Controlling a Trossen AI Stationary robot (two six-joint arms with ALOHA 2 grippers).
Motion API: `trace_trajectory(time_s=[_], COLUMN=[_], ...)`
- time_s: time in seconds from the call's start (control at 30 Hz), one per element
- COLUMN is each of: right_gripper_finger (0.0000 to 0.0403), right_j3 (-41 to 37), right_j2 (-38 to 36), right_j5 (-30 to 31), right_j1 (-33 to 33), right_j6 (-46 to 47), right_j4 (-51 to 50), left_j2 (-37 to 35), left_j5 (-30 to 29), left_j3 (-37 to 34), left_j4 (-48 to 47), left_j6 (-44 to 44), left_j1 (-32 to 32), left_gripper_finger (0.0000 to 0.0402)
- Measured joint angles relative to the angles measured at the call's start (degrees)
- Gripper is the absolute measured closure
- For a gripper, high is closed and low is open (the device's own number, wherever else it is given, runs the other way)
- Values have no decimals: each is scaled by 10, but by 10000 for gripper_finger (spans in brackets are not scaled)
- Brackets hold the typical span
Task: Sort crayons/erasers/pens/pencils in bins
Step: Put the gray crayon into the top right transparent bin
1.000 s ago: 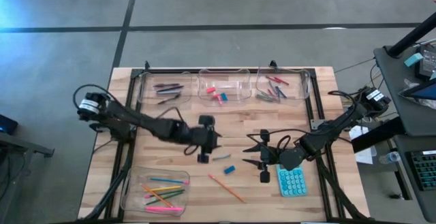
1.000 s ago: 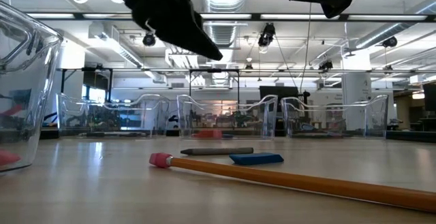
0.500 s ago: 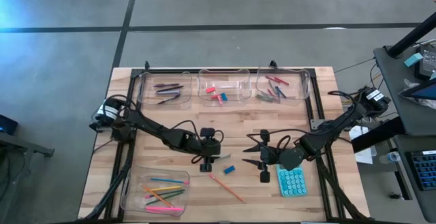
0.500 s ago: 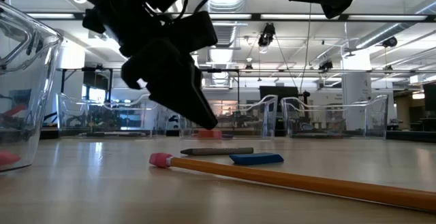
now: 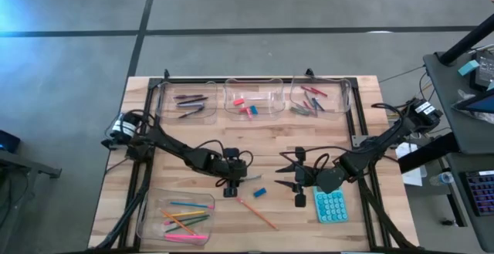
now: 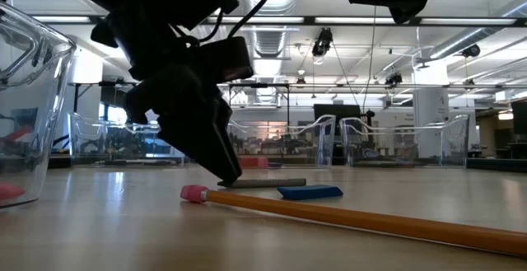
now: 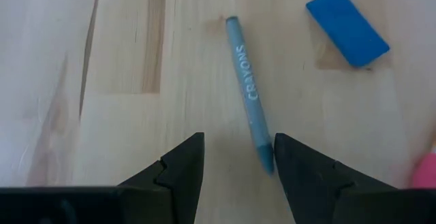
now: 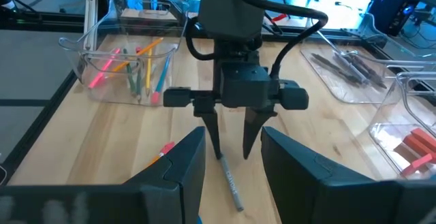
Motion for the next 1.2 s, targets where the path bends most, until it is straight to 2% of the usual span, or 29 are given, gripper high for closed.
trace_trajectory(time_s=[0.33, 0.83, 1.2], right_gripper_finger=[268, 268, 268], right_j3=[0, 0, 0], right_j2=[0, 0, 0], right_j5=[0, 0, 0], right_j1=[0, 0, 0], right_j6=[0, -1, -2], right_j4=[0, 0, 0], left_j2=[27, 29, 20], left_j5=[0, 12, 1], left_j3=[-2, -2, 5], left_j4=[8, 19, 17], left_j6=[-4, 1, 7], left_j1=[-2, -2, -2], left_gripper_finger=[244, 390, 395])
